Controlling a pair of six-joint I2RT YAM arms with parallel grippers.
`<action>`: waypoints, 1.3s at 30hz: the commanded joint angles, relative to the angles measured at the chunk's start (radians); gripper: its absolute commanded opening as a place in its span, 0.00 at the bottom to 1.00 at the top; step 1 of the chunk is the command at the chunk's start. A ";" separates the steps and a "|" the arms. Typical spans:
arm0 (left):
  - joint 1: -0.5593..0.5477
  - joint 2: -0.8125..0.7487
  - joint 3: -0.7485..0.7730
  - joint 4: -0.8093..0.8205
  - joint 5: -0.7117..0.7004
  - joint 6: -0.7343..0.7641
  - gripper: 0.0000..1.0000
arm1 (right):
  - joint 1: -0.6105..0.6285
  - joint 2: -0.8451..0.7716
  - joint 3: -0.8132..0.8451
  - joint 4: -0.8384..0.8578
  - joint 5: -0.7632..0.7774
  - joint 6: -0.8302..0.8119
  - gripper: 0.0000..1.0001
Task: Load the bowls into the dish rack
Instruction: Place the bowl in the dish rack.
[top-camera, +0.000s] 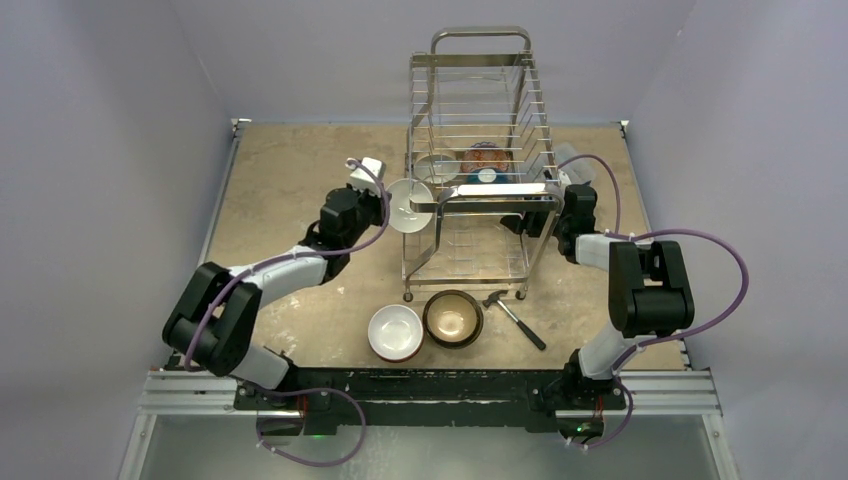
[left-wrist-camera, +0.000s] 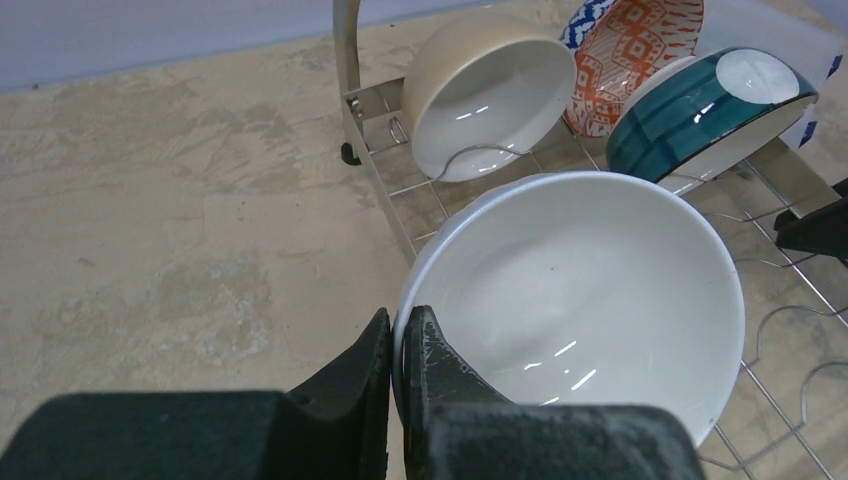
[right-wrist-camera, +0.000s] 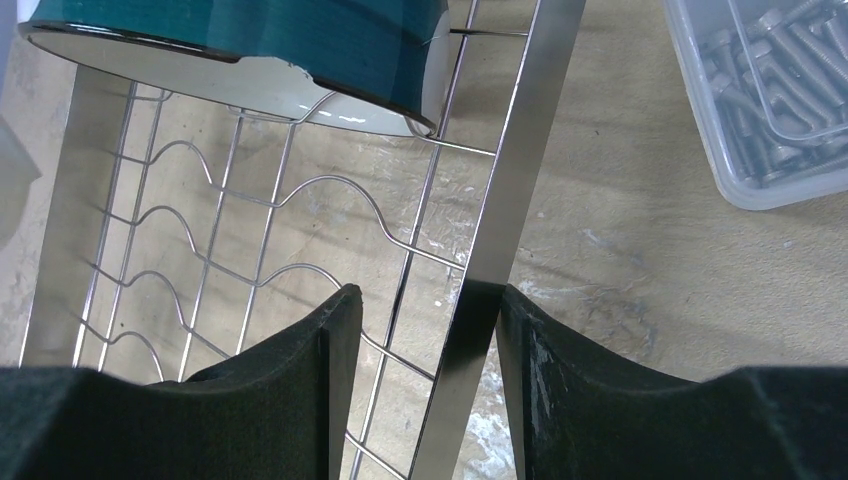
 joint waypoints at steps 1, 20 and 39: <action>-0.029 0.040 0.075 0.243 -0.085 0.097 0.00 | 0.024 -0.062 0.027 0.030 -0.087 -0.017 0.54; -0.045 0.312 0.078 0.771 -0.091 0.274 0.00 | 0.024 -0.055 0.028 0.047 -0.098 -0.021 0.54; -0.096 0.551 0.202 0.961 -0.167 0.499 0.00 | 0.024 -0.031 0.035 0.044 -0.101 -0.032 0.54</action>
